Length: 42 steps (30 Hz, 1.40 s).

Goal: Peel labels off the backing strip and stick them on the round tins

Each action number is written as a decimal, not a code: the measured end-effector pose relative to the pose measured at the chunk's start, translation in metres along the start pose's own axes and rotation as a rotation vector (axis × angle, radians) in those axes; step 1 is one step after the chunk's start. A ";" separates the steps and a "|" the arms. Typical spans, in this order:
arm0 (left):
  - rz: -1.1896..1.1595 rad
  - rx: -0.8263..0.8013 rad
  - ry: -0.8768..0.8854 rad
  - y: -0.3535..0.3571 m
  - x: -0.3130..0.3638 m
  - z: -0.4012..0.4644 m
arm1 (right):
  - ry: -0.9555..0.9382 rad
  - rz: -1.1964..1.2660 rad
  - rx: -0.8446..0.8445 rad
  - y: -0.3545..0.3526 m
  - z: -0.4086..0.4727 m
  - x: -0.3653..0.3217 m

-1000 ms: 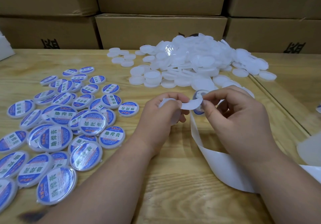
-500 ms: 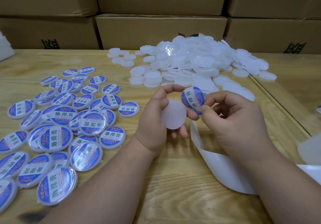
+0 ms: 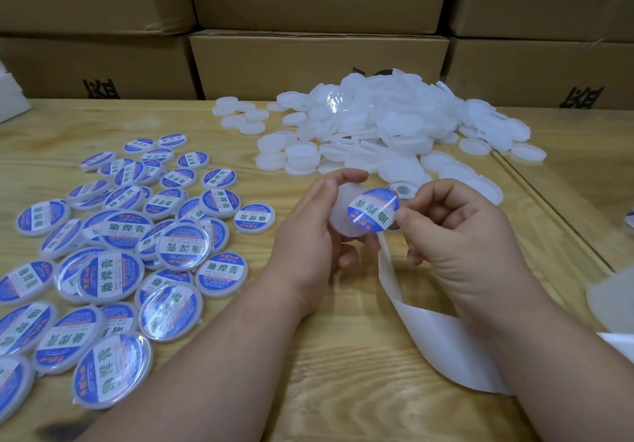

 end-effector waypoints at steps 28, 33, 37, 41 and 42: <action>0.154 -0.065 0.007 0.004 -0.004 0.000 | 0.051 -0.030 -0.011 0.001 0.001 0.012; 0.217 -0.036 0.016 0.002 -0.007 0.002 | 0.061 -0.067 0.022 0.000 0.001 0.010; 0.214 -0.034 0.042 0.000 -0.008 0.002 | 0.122 -0.170 0.065 -0.007 0.004 0.014; 0.257 0.042 0.089 -0.003 -0.006 0.002 | 0.130 -0.206 0.124 -0.012 0.006 0.012; 0.250 0.054 0.092 -0.004 -0.005 0.002 | 0.127 -0.206 0.130 -0.013 0.006 0.012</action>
Point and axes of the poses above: each hand's wrist, its own z-axis towards the middle knuckle, its own y-axis out of the palm, x = y × z, the point moved 1 cm from there along z, towards the middle knuckle, and after that the axes turned 6 degrees about -x, right-handed, at the moved point
